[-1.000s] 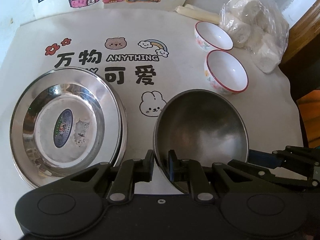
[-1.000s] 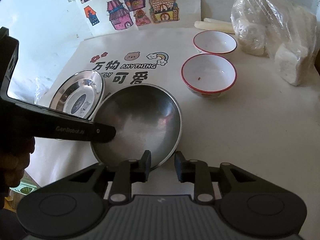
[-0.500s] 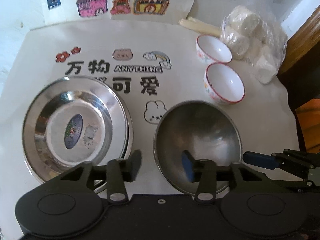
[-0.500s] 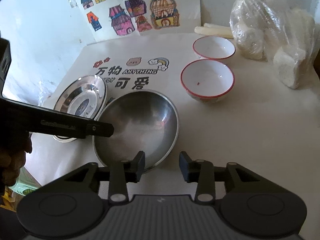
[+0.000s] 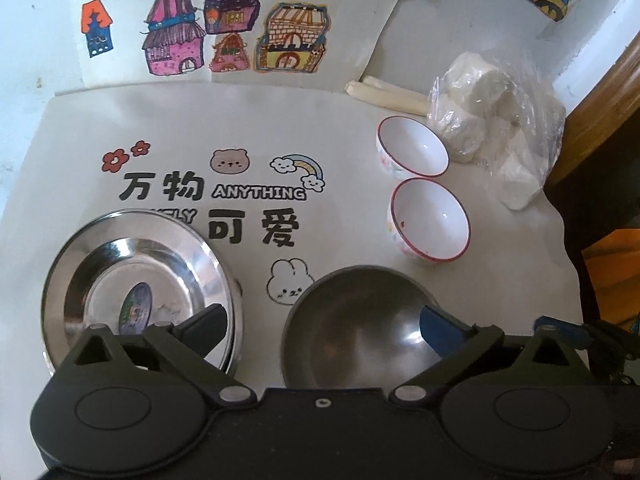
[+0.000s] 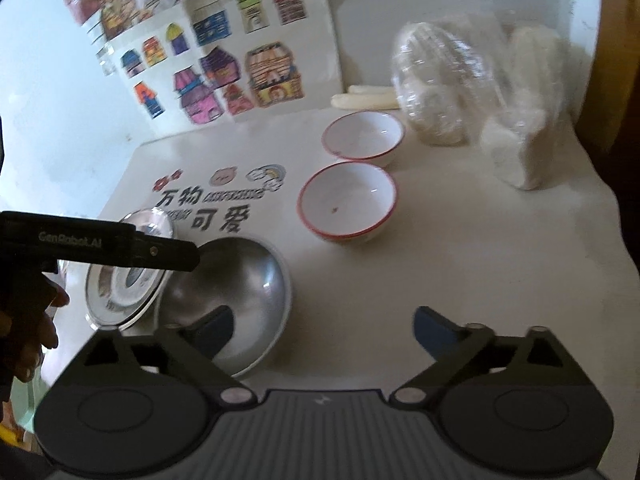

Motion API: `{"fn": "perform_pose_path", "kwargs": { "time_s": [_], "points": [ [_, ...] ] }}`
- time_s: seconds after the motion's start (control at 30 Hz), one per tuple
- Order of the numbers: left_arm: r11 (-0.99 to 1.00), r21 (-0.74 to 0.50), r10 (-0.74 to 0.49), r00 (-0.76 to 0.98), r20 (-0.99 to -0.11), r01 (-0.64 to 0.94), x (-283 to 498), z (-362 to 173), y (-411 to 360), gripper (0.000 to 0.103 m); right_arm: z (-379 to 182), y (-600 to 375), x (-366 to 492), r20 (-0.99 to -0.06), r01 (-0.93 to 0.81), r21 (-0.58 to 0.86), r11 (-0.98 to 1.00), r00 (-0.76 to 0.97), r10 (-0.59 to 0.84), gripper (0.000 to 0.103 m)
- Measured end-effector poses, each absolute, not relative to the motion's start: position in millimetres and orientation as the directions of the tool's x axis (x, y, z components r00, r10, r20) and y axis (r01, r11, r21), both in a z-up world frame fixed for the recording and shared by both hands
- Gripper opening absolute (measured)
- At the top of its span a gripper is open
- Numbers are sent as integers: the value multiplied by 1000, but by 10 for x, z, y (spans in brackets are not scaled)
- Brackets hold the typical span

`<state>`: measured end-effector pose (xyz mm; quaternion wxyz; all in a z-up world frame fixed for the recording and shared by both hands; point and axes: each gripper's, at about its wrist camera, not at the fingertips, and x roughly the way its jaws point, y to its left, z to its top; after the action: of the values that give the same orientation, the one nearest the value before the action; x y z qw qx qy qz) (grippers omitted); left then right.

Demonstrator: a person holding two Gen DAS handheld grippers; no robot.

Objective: Organize plates and bowls
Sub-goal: 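Open both grippers to release the steel bowl onto the mat, then close the left gripper on the red-rimmed white bowl while the right gripper grips it too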

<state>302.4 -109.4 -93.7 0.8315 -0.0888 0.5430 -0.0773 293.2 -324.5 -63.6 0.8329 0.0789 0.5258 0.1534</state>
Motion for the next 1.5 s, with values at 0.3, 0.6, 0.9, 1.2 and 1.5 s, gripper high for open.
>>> {"fn": "perform_pose_path", "kwargs": {
  "time_s": [0.3, 0.6, 0.9, 1.2, 1.5],
  "points": [
    [984, -173, -174, 397, -901, 37, 3414, -1037, -1297, 102, -809, -3559, 3104, -872, -72, 278, 958, 399, 283, 103],
    [987, -143, -158, 379, -912, 66, 3886, -1211, -1541, 102, -963, -3718, 3381, -877, -71, 266, 961, 396, 272, 103],
    [989, -106, -133, 327, -936, 101, 4193, -1413, -1749, 102, -1087, -3724, 3707, -876, -98, 265, 959, 392, 282, 103],
    [997, -51, -67, 289, -955, 61, 4256, -1519, -1796, 102, -1167, -3625, 3965, -881, -138, 243, 960, 383, 278, 103],
    [998, -51, -60, 270, -961, 40, 4239, -1529, -1838, 93, -1243, -3587, 4084, -880, -170, 265, 949, 360, 310, 94]
  ]
}}
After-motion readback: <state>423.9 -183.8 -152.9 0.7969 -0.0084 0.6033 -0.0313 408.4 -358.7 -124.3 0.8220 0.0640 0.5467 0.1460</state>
